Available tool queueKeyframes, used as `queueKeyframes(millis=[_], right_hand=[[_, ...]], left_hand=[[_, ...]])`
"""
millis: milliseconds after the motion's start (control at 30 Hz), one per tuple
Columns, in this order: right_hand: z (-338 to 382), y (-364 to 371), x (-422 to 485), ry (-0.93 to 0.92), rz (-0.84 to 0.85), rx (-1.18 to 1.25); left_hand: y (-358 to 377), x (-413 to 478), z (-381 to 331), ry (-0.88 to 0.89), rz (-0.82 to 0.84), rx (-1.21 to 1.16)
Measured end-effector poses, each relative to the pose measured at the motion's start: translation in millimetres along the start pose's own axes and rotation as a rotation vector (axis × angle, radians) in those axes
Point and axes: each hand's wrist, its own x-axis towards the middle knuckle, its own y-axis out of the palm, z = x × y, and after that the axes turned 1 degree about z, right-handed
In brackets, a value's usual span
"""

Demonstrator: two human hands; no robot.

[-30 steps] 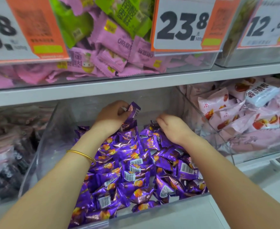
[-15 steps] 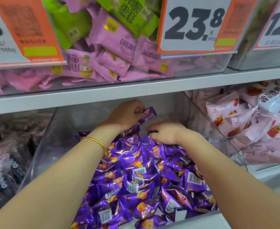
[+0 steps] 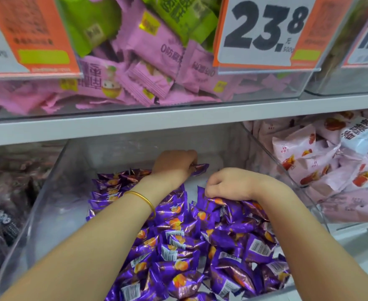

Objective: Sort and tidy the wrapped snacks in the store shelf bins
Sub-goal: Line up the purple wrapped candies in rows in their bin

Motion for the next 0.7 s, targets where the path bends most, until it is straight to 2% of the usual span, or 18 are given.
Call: queueKeyframes(millis=[200, 400, 467, 533, 667, 700], right_hand=[[1, 3, -1, -0.027, 0.032, 0.013], [0, -2, -9, -0.1, -0.171, 0.171], [-2, -2, -11, -0.129, -0.206, 0.195], [-2, 0, -12, -0.139, -0.224, 0.194], [-2, 0, -18, -0.106, -0.258, 0.176], [-2, -1, -20, -0.089, -0.253, 0.188]], left_hand=[[4, 3, -4, 0.073, -0.007, 0.194], [2, 0, -7, 0.12, 0.038, 0.259], [5, -1, -8, 0.119, 0.002, 0.361], [6, -3, -8, 0.122, -0.027, 0.36], [4, 2, -8, 0.365, -0.192, 0.293], [5, 3, -11, 0.41, -0.148, 0.27]])
